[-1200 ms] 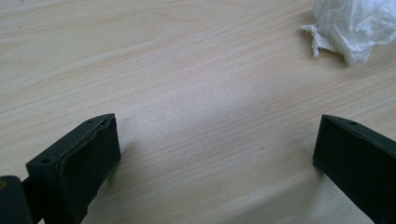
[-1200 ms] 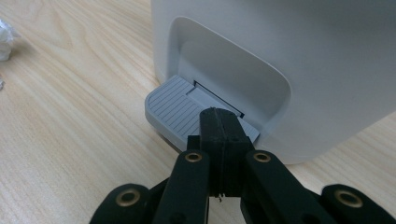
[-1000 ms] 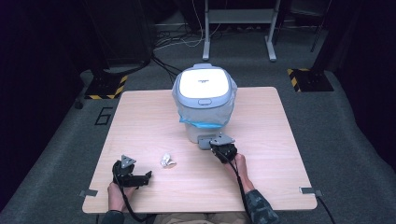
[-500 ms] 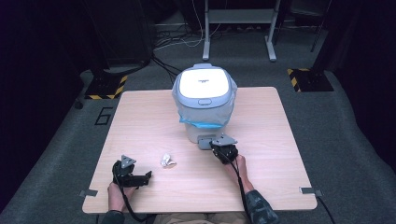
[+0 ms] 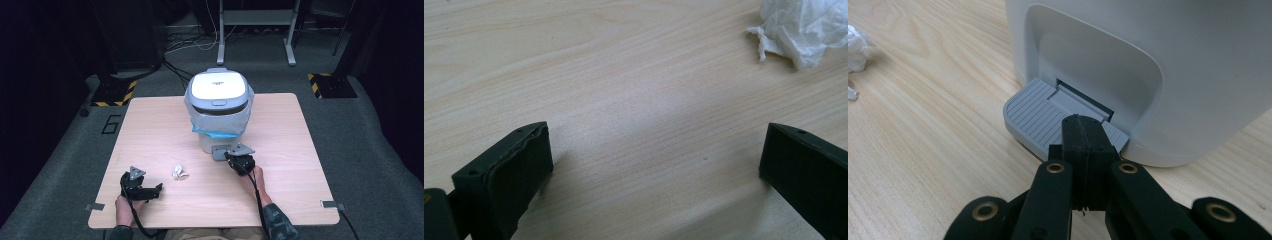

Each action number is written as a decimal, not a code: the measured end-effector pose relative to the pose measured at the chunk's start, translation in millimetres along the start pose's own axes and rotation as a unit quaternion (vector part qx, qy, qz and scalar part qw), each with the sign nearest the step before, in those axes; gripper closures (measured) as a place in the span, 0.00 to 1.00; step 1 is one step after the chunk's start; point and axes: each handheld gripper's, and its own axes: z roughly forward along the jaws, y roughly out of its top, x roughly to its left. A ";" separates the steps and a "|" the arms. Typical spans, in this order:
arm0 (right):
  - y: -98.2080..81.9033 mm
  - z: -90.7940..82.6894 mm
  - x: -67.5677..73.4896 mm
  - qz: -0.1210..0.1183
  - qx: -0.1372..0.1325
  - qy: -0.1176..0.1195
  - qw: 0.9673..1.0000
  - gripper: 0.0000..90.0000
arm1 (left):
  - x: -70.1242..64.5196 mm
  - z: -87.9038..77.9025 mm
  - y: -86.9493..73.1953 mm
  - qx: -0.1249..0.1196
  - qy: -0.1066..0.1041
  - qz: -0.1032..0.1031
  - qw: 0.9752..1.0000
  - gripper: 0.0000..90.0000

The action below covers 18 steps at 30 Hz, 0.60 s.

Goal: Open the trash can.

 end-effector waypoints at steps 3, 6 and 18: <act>0.0 0.5 0.1 -0.001 0.001 0.001 1.000 1.00 | 0.0 0.0 0.0 0.000 0.000 0.000 1.000 0.00; 0.0 0.7 0.2 -0.003 0.004 -0.002 1.000 1.00 | 0.0 0.0 0.0 0.000 0.000 0.000 1.000 0.00; 1.3 5.4 4.3 -0.019 0.030 -0.009 0.999 1.00 | 0.0 -0.1 0.0 0.000 0.000 -0.001 1.000 0.00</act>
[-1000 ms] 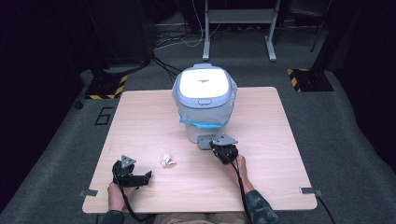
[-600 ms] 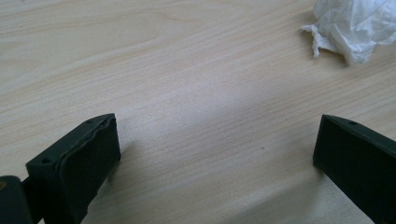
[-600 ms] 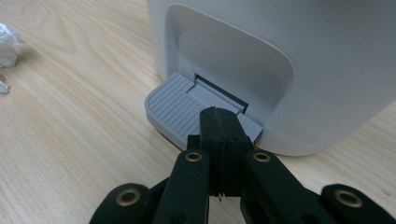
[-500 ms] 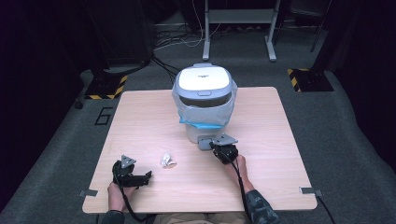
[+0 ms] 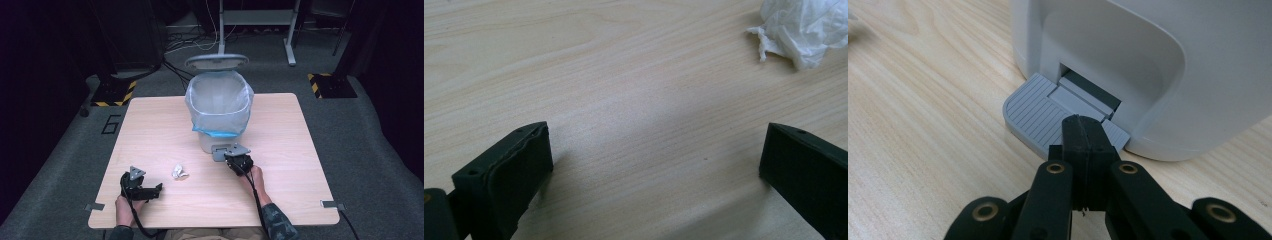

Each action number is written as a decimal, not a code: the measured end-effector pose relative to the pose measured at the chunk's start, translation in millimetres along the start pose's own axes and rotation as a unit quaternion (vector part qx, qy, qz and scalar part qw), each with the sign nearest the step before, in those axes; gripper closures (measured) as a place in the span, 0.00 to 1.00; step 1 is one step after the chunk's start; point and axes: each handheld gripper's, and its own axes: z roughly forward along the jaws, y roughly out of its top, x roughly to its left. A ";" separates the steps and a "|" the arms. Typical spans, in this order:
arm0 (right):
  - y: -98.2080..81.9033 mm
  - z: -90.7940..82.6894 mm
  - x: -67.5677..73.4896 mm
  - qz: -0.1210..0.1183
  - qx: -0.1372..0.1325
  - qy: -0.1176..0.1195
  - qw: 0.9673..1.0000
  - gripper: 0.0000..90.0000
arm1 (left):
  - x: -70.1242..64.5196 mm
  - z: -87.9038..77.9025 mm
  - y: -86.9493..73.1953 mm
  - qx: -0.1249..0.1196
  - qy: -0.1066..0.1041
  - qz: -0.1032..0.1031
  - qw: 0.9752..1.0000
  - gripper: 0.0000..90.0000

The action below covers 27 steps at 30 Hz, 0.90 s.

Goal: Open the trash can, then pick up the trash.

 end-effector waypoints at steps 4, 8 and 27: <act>0.2 0.3 -0.2 -0.001 0.000 0.000 1.000 1.00 | 0.0 0.1 0.0 0.000 0.000 0.000 1.000 0.00; 0.1 0.0 0.2 0.003 0.001 0.001 1.000 1.00 | 0.0 0.0 0.0 0.000 0.000 0.000 1.000 0.00; 0.0 0.1 -0.7 0.003 0.001 0.002 1.000 1.00 | 2.0 -6.0 1.3 -0.011 -0.020 -0.017 1.000 0.00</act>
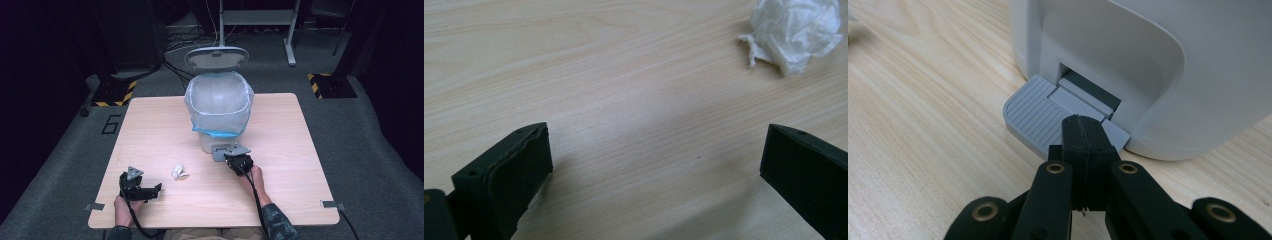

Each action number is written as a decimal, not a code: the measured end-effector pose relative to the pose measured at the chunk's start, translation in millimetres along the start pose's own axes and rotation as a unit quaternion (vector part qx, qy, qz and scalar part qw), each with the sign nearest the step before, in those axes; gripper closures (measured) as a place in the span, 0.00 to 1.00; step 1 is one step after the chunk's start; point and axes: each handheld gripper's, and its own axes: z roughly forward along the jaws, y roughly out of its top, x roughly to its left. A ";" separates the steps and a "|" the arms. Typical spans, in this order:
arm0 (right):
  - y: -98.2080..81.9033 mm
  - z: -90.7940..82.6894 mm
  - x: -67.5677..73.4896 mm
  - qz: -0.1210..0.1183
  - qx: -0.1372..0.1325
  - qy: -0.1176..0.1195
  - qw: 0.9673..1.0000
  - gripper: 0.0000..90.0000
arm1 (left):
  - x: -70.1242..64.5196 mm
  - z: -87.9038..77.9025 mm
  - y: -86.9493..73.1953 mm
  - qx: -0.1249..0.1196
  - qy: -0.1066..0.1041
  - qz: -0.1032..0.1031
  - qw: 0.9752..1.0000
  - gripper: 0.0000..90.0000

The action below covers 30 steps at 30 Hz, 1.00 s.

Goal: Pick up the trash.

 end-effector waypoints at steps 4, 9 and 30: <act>0.0 0.1 -0.2 0.000 -0.001 0.000 1.000 1.00 | -5.1 -3.2 6.3 -0.001 -0.012 0.005 1.000 0.00; -0.1 0.1 -0.4 0.001 -0.001 0.001 1.000 1.00 | -14.0 -3.2 17.0 -0.002 -0.025 0.015 1.000 0.00; -0.4 -0.2 -1.2 0.009 0.000 0.002 1.000 1.00 | -54.5 37.9 51.4 0.009 -0.060 0.058 0.996 0.03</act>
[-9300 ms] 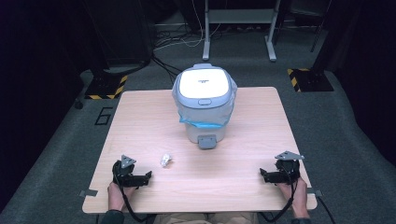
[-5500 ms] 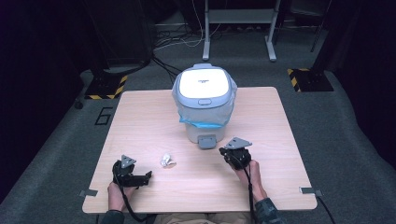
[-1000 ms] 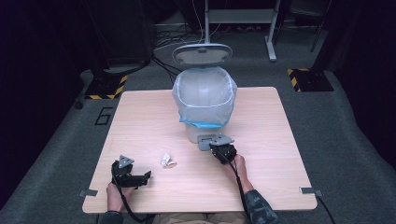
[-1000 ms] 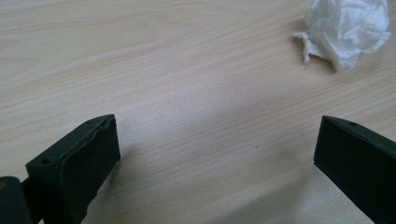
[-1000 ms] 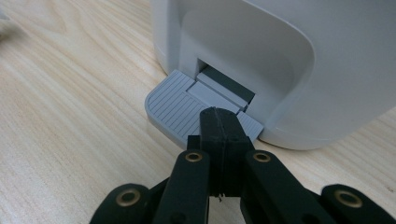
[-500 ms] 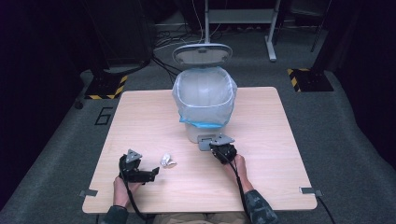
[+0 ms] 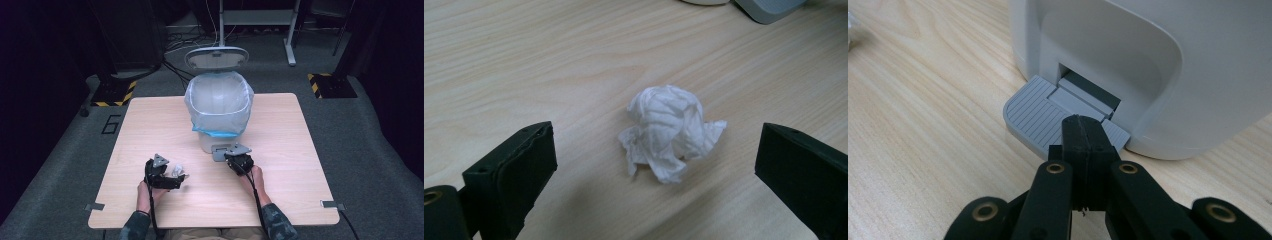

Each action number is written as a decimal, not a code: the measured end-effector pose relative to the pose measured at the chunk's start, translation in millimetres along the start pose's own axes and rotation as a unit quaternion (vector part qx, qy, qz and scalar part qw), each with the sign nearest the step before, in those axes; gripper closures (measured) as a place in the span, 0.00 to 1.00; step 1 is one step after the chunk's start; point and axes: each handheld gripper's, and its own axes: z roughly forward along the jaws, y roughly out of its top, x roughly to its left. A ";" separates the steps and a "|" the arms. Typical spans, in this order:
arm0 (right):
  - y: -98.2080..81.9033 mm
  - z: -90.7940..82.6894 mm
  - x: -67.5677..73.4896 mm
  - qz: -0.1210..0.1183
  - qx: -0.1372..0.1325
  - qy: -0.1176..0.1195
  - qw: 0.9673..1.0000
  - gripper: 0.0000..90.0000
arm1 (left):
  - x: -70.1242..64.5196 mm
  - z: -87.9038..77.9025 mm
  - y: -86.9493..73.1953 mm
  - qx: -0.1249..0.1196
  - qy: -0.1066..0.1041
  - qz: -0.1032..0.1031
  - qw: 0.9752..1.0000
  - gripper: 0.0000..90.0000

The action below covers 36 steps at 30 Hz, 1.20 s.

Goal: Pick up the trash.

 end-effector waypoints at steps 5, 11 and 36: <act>0.0 0.0 0.2 0.001 0.000 0.000 1.000 1.00 | -1.0 9.2 2.7 0.012 0.009 0.001 1.000 0.03; 0.0 0.0 0.0 0.001 0.000 0.000 1.000 1.00 | -4.7 12.8 4.4 0.018 0.004 0.019 1.000 0.23; -0.1 0.2 -0.8 0.001 -0.002 0.002 1.000 1.00 | -6.4 5.7 3.6 -0.005 -0.001 0.033 0.999 0.84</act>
